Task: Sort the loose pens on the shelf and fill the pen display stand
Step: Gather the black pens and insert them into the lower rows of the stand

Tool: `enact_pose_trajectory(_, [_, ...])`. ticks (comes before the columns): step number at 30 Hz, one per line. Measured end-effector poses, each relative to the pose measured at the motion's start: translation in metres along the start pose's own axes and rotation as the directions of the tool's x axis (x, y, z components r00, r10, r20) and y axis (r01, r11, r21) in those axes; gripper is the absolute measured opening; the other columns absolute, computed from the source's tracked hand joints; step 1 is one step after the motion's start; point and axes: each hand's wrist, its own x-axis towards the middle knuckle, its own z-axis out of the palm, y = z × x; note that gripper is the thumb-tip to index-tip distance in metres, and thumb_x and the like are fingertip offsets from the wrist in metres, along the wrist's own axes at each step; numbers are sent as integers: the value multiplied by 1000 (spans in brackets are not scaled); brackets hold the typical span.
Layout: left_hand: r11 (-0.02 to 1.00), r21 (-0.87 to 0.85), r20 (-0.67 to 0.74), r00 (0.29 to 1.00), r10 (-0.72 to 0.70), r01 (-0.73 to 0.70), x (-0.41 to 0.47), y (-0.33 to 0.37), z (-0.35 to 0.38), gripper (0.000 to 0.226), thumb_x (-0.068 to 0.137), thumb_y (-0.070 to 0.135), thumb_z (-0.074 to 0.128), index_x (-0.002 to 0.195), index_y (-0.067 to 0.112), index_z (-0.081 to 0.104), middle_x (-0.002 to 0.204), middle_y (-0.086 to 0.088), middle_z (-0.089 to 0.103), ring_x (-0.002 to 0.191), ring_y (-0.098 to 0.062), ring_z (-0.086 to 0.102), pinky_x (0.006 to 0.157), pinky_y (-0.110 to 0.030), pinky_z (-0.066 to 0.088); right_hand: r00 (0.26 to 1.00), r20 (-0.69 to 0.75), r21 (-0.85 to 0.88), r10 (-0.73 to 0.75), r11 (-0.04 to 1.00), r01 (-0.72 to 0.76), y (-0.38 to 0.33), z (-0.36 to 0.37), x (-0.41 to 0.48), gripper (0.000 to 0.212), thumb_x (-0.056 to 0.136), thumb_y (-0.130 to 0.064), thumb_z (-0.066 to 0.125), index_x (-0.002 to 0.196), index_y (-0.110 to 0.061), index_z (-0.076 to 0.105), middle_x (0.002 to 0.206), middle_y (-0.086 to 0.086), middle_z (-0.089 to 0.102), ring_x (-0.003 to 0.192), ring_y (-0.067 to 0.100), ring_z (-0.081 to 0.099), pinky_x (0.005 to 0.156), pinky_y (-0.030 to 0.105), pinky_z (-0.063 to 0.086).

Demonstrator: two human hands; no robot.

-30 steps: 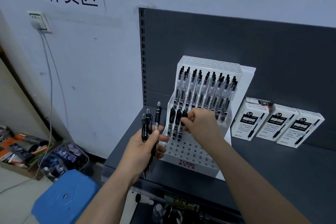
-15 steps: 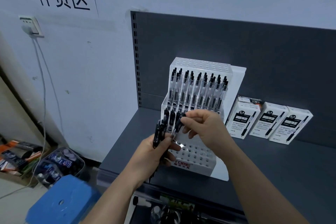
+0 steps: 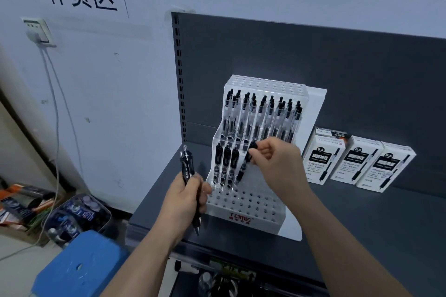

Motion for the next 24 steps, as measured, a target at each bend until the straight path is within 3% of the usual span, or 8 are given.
enact_pose_trajectory(3, [996,44,6,997,73,-73,-6,4,0,23,98,24,51,90,7,63,67,-3,66,55,-14,55,55,-25,49,992,110,-85,58,995,-48,0,13,-1,13,88,-18,68,84,-6,64,76,1,67,72,16,67,74,37,58])
enact_pose_trajectory(5, [995,53,20,996,88,-89,-7,6,0,20,96,27,54,95,12,66,71,-3,68,53,-15,52,53,-30,46,986,138,-102,93,992,-80,0,18,-2,13,90,-21,66,82,-12,61,76,1,68,74,17,68,74,39,57])
enact_pose_trajectory(9, [997,-66,63,998,30,-26,-3,4,1,23,99,19,46,104,8,66,71,-10,52,49,-13,35,44,-25,29,978,159,-128,137,985,-117,-1,17,-1,19,90,-24,66,76,-12,59,71,1,68,68,15,66,71,38,57])
enact_pose_trajectory(12, [994,-108,112,993,24,-12,-5,5,3,24,99,13,43,100,5,66,72,-8,49,54,-13,40,49,-26,34,957,193,-122,216,973,-195,0,12,-6,21,89,-31,66,78,-13,65,67,-2,68,59,12,63,66,36,58])
enact_pose_trajectory(15, [996,-74,186,981,59,-46,-7,5,6,22,99,16,48,90,6,65,74,-8,59,60,-14,52,59,-27,49,938,244,4,248,967,-256,-5,5,-13,18,88,-35,67,77,-21,66,63,-5,68,56,9,66,61,29,58])
enact_pose_trajectory(18, [998,1,295,954,58,-61,-9,5,11,23,99,16,49,93,1,65,73,-3,67,63,-14,57,61,-22,49,905,371,195,209,935,-297,-16,0,-14,5,88,-30,67,84,-27,68,67,-8,68,58,6,62,57,22,53])
enact_pose_trajectory(21, [996,63,355,934,38,-65,-10,3,19,22,99,14,47,102,1,64,81,-6,72,67,-15,61,64,-24,50,867,456,317,198,874,-367,-22,-5,-14,5,89,-17,67,86,-19,69,57,-10,64,49,2,55,51,19,47])
enact_pose_trajectory(24, [996,68,296,954,40,-63,-7,0,21,21,99,15,48,108,6,65,94,-8,74,79,-18,69,76,-30,56,888,404,380,221,842,-383,-20,-16,-12,2,85,-12,70,83,-12,69,58,-1,66,50,8,59,55,20,51])
